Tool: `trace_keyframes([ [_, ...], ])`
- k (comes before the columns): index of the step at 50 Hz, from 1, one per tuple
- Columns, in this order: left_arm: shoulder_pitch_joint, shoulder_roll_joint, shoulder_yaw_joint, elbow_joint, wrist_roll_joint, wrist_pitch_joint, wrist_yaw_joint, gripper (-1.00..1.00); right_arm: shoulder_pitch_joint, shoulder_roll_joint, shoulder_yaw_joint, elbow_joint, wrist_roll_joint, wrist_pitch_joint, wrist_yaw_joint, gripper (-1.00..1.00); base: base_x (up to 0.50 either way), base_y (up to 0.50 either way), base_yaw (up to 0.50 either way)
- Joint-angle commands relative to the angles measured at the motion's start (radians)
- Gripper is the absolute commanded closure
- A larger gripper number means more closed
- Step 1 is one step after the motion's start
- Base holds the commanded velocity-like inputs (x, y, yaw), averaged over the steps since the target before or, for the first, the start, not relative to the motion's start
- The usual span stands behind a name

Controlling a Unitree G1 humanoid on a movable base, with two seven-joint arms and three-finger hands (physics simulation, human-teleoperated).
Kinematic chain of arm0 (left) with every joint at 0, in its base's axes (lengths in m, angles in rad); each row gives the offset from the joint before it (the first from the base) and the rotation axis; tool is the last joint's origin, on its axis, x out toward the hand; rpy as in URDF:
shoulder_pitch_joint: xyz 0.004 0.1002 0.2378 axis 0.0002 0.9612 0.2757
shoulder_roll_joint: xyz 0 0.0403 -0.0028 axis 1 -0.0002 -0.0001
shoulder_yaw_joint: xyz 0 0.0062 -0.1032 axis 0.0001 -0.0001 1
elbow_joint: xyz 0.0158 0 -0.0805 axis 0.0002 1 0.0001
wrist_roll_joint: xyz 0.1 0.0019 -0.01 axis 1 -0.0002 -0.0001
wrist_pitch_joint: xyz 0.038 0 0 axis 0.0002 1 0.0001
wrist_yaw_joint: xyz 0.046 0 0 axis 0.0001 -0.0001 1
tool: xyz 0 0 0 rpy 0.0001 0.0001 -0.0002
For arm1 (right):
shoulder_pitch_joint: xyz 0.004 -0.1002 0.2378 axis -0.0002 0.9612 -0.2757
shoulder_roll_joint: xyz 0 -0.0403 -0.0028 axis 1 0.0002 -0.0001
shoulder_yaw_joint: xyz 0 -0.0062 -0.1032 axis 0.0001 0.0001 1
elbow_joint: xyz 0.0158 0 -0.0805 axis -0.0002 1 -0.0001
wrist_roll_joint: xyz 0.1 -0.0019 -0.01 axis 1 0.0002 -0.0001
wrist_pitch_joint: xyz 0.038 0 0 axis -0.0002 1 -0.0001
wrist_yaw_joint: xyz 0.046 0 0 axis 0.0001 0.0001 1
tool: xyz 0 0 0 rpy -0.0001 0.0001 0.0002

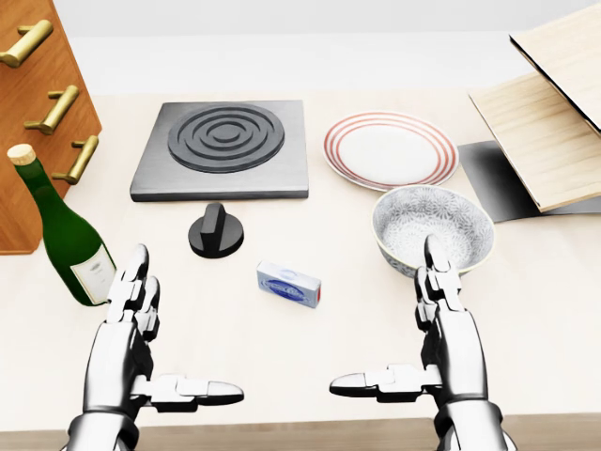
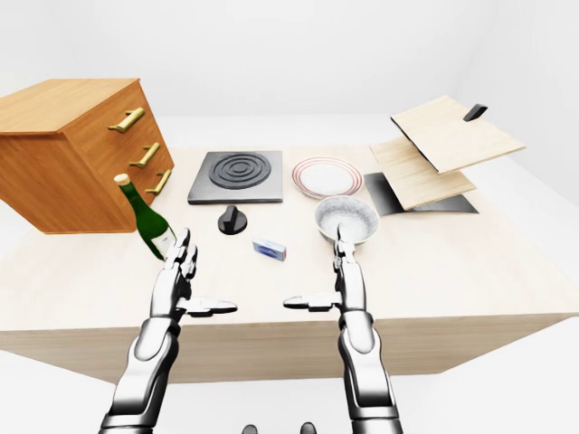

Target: Pick up the cream cheese and put it in the bowl.

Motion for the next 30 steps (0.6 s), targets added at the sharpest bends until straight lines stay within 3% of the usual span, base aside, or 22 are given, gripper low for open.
trace_keyframes([
  [1, 0.032, 0.008, 0.002, 0.021, 0.049, -0.047, -0.025, -1.00, 0.060, -0.001, -0.005, -0.063, -0.013, -0.005, -0.001, -1.00, 0.00, 0.00, 0.00],
  [3, 0.048, 0.006, -0.004, 0.008, 0.053, -0.046, -0.029, -1.00, 0.069, -0.001, -0.002, -0.086, -0.009, 0.012, 0.003, -1.00, 0.00, 0.00, 0.00],
  [12, 0.044, 0.006, -0.001, 0.027, 0.062, -0.070, -0.034, -1.00, 0.061, 0.000, -0.005, -0.074, 0.004, 0.014, 0.006, -1.00, 0.00, 0.00, 0.00],
  [20, 0.063, 0.001, -0.017, 0.015, 0.070, -0.071, -0.039, -1.00, 0.062, -0.002, -0.009, -0.060, 0.002, 0.000, 0.003, -1.00, 0.00, -0.04, 0.00],
  [30, 0.058, 0.003, -0.018, 0.028, 0.083, -0.071, -0.034, -1.00, 0.057, -0.001, -0.004, -0.062, -0.002, 0.006, 0.002, -1.00, 0.00, -0.18, 0.00],
])
